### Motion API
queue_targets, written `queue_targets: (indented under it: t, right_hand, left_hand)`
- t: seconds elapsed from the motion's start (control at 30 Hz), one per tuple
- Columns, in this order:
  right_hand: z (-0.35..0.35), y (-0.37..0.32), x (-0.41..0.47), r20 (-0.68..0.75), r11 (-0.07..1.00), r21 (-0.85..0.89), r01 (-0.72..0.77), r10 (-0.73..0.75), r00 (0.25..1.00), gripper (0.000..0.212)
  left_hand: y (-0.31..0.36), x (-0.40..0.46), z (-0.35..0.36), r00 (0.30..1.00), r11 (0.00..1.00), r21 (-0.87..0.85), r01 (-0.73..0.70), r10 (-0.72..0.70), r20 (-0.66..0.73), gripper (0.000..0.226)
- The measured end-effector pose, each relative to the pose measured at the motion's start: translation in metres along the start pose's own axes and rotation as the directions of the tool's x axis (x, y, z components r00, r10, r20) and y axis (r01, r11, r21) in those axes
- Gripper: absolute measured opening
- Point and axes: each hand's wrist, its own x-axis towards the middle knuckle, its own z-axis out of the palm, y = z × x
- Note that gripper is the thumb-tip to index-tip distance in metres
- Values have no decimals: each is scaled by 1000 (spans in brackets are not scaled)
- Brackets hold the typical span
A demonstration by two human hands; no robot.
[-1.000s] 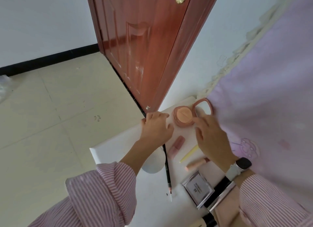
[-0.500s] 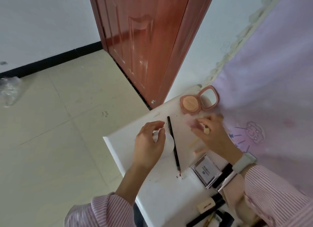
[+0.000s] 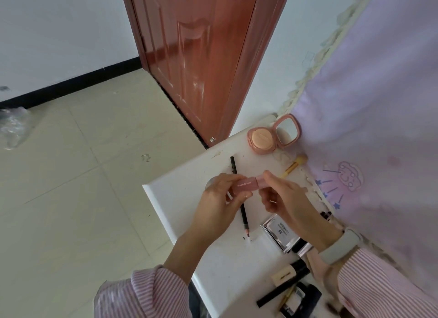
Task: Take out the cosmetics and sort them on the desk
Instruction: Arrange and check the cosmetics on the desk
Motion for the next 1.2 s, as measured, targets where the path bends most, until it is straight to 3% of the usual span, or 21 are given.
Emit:
queue_targets:
  t: [0.13, 0.3, 0.5, 0.6, 0.73, 0.8, 0.93, 1.03, 1.1, 1.2]
  right_hand:
    - [-1, -2, 0, -16, 999, -29, 21, -21, 1000, 48]
    - [-5, -6, -3, -6, 924, -296, 241, -255, 967, 20]
    - [-10, -11, -9, 29, 842, -387, 377, -397, 917, 11]
    - [-17, -15, -7, 118, 833, -366, 416, -401, 908, 16]
    - [-22, -19, 2, 91, 887, -380, 262, -246, 965, 31]
    - [-23, -19, 6, 42, 857, -436, 274, -285, 958, 26]
    - [-24, -19, 5, 135, 856, -362, 368, -343, 930, 21]
    - [-26, -25, 10, 118, 879, -407, 248, -218, 969, 16]
    - [-29, -27, 14, 114, 829, -521, 201, -166, 980, 26]
    - [-35, -24, 15, 144, 783, -548, 294, -258, 955, 4]
  left_hand:
    - [-1, -3, 1, 990, 956, 255, -143, 139, 36, 39]
    - [0, 4, 5, 995, 979, 189, -82, 69, 74, 34]
    - [6, 8, 7, 994, 1000, 3, 21, -21, 111, 53]
    - [5, 11, 6, 997, 999, -39, 16, -13, 81, 47]
    - [0, 17, 1, 992, 979, 187, -79, 58, 115, 58]
    - [-1, 17, 1, 988, 971, 210, -110, 84, 128, 60]
    - [-4, 19, 1, 992, 983, 175, -63, 43, 118, 56]
    - [-3, 22, 4, 989, 980, 184, -80, 55, 137, 62]
    - [-2, 24, 5, 985, 975, 203, -95, 62, 162, 62]
    - [-3, 27, 4, 985, 976, 198, -89, 57, 164, 61]
